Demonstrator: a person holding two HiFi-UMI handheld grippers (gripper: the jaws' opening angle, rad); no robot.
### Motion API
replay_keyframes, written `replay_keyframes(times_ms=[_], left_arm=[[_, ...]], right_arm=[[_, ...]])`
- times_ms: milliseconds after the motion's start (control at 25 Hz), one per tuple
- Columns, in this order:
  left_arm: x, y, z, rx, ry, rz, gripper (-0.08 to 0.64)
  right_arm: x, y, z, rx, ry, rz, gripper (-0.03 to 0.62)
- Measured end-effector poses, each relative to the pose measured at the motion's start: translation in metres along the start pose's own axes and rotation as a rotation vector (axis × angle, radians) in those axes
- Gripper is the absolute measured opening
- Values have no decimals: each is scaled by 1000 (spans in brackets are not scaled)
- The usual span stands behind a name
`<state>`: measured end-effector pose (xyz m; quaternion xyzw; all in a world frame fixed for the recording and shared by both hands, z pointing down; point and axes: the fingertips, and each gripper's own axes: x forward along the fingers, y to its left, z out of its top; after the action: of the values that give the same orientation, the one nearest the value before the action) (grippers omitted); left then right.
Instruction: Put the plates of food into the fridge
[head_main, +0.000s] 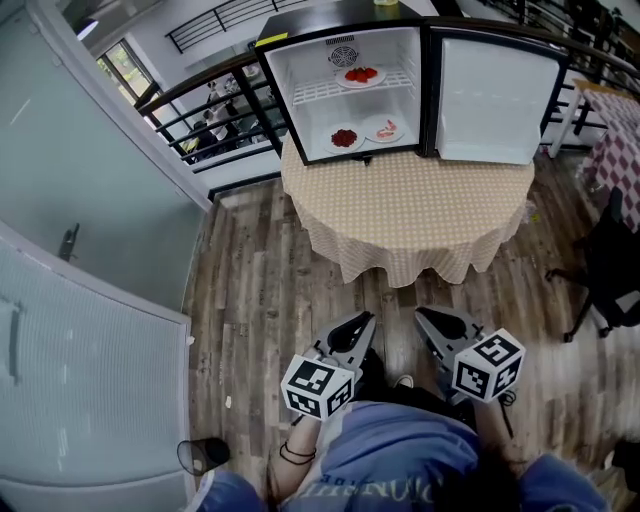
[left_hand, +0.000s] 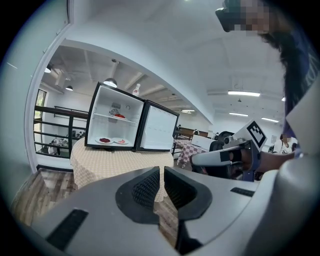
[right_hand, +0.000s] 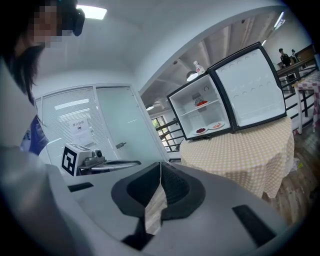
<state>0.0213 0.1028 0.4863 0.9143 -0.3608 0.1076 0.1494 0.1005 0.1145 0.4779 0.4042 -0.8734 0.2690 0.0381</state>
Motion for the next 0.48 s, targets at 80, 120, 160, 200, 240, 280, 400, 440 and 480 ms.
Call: replay_keyframes(times_ms=[80, 120, 160, 200, 240, 280, 400, 440, 480], left_arm=[[2, -5, 2, -12, -4, -16, 34], [3, -7, 2, -14, -4, -24, 34], [4, -10, 3, -11, -2, -31, 34], [6, -13, 3, -5, 0, -38, 34], [7, -15, 3, 3, 4, -45, 34], [9, -17, 3, 10, 8, -51, 34], [12, -22, 2, 23, 19, -64, 34], [12, -23, 2, 24, 20, -67, 34], [13, -24, 3, 25, 21, -72, 34]], right_arm=[[-5, -1, 1, -2, -4, -12, 21], [-8, -2, 1, -4, -6, -18, 21], [-10, -3, 1, -8, -9, -25, 20], [-13, -4, 1, -14, -11, -30, 20], [-15, -6, 1, -22, -14, -35, 20], [-16, -7, 0, -28, -16, -40, 18], [-20, -10, 2, -26, -24, -58, 18], [-21, -11, 2, -23, -28, -61, 18], [-22, -11, 3, -22, -32, -63, 18]])
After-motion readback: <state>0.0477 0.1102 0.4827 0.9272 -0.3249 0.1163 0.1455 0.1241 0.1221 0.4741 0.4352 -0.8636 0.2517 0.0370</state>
